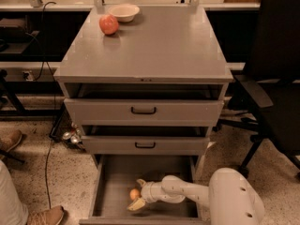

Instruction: Pick orange from bottom drawer and place on counter

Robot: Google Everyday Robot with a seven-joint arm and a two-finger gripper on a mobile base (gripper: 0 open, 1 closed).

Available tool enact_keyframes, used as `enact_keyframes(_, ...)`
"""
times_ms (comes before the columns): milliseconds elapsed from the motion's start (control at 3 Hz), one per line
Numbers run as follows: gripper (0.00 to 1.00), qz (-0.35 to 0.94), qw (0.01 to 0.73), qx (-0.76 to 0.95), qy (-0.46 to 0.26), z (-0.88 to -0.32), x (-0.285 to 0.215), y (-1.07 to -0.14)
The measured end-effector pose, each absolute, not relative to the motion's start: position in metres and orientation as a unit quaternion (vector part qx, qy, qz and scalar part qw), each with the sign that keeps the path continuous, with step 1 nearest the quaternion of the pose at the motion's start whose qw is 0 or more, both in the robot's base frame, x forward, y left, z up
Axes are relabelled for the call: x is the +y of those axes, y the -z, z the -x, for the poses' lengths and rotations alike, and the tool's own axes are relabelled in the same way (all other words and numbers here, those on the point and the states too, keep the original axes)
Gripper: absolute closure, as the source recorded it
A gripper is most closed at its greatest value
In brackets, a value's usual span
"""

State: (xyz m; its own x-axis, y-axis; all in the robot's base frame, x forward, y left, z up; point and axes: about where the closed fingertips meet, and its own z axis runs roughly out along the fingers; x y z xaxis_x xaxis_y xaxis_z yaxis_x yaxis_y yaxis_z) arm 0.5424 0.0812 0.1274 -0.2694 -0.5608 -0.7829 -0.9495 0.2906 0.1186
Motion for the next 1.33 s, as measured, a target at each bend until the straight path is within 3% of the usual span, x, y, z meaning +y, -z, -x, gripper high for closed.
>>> enact_keyframes(333,0.38,0.514,0.322,0.733,-0.308,-0.543,0.086,-0.124)
enact_keyframes(1000,0.99,0.505,0.341,0.723,-0.324,-0.544,0.068,-0.143)
enact_keyframes(1333,1.00,0.498,0.376,0.698,-0.350,-0.545,0.035,-0.188)
